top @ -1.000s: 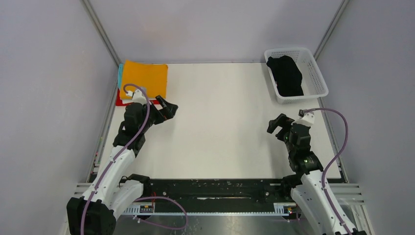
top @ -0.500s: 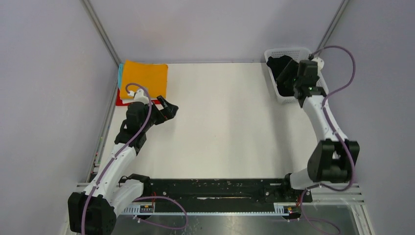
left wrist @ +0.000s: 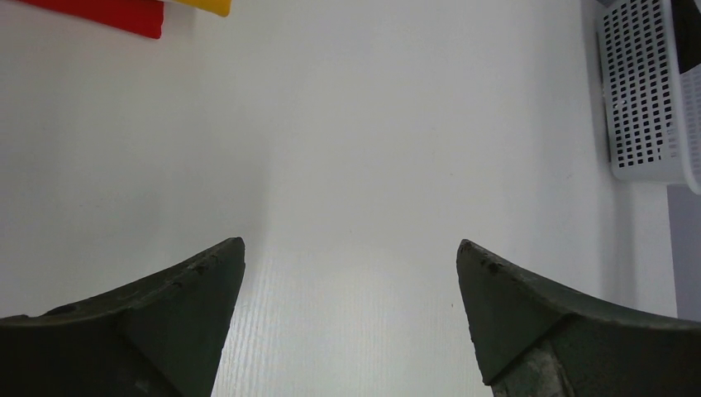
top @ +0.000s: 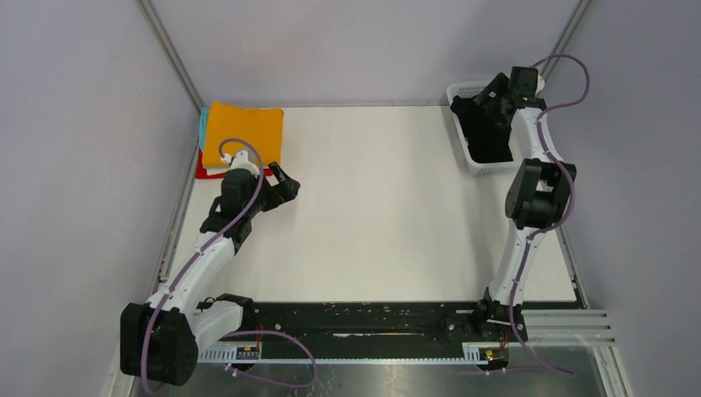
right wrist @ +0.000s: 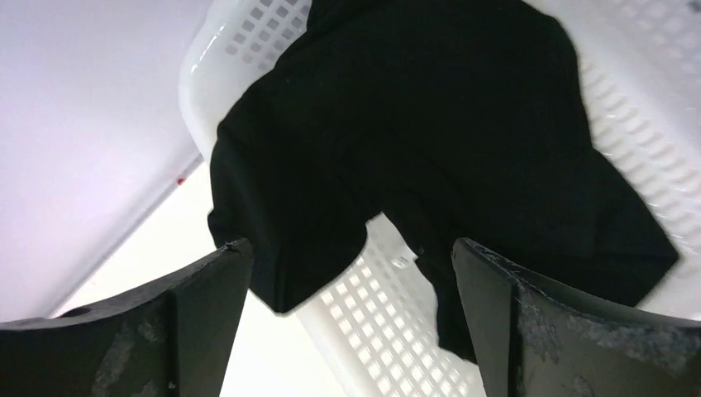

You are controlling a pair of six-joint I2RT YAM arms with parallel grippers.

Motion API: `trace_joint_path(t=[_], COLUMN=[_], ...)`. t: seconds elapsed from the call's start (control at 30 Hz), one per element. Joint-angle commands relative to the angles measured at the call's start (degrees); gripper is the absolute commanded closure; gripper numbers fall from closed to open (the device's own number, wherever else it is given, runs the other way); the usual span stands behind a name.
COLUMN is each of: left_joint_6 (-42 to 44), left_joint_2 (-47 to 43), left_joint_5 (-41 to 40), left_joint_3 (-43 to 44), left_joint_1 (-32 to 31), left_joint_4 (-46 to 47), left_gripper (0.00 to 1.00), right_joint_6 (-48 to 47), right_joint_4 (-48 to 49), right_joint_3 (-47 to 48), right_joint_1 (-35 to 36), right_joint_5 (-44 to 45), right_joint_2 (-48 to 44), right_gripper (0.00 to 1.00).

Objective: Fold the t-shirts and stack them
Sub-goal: Grab crumpled tshirt from bin with the right arm

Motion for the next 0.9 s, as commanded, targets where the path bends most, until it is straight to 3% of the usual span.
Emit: trace_joint_path(t=[0.0, 0.1, 0.23, 0.47, 0.77, 0.87], left_joint_6=[0.83, 1.0, 1.13, 1.24, 1.55, 1.72], left_joint_2=[2.5, 3.28, 3.23, 5.88, 7.41, 7.56], left_joint_5=[-1.51, -1.56, -2.65, -2.64, -3.32, -3.71], left_joint_3=[3.85, 4.32, 3.88, 5.0, 5.66, 5.87], left_joint_1=[-0.13, -0.12, -0.13, -0.12, -0.13, -0.13], left_joint_4=[1.72, 1.25, 1.26, 1.32, 0.96, 0.68], left_gripper=[0.01, 0.01, 0.01, 0.01, 0.01, 0.01], right_joint_6=[13.52, 21.22, 25.76, 32.62, 38.06, 38.27], right_joint_4=[2.21, 4.79, -0.36, 0.97, 0.96, 4.27], right_joint_3=[5.87, 9.01, 17.02, 17.06, 23.62, 24.09], right_joint_1=[-0.78, -0.78, -0.78, 0.04, 0.43, 0.75], right_joint_5=[-7.89, -7.37, -4.32, -5.0, -4.15, -5.04], right_joint_2=[6.64, 12.3, 18.49, 22.51, 29.47, 30.96], right_gripper=[0.01, 0.01, 0.01, 0.01, 0.01, 0.09])
